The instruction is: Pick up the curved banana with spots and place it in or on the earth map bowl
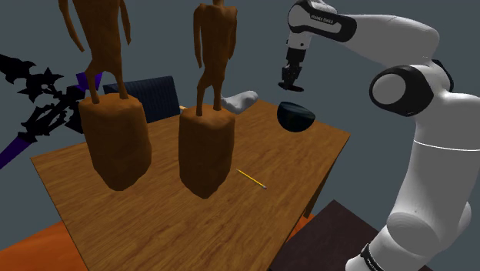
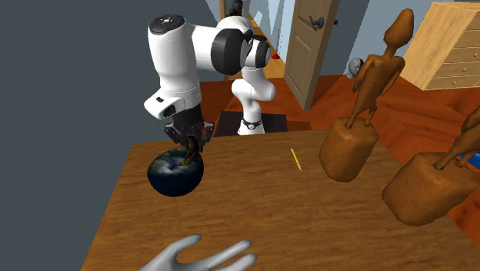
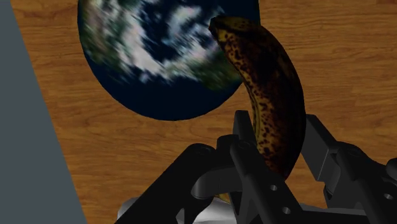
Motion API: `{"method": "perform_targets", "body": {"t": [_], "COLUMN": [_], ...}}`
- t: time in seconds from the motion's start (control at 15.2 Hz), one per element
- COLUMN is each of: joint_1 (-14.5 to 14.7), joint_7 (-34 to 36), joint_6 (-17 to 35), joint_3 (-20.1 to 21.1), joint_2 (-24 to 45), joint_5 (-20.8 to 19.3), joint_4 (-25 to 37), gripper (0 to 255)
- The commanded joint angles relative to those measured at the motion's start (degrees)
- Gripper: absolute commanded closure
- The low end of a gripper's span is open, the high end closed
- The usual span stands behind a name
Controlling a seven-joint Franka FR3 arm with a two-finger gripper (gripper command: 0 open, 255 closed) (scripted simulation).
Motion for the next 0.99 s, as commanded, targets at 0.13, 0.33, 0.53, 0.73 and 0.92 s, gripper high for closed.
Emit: {"method": "perform_targets", "body": {"t": [0.13, 0.33, 0.53, 0.73, 0.92], "joint_1": [-2.6, -2.4, -2.3, -2.2, -2.1], "joint_7": [-3.5, -3.5, -3.5, -3.4, -3.4], "joint_6": [-0.1, 3.0, 6.0, 8.7, 11.4], "joint_3": [-1.1, -1.1, -1.0, -1.0, -1.0], "joint_2": [1.3, -0.2, -1.3, -2.1, -2.8], "joint_5": [0.4, 0.3, 0.2, 0.1, 0.1], "joint_4": [1.4, -3.2, -7.2, -10.8, -14.1], "gripper": [255, 255, 255, 255, 255]}}
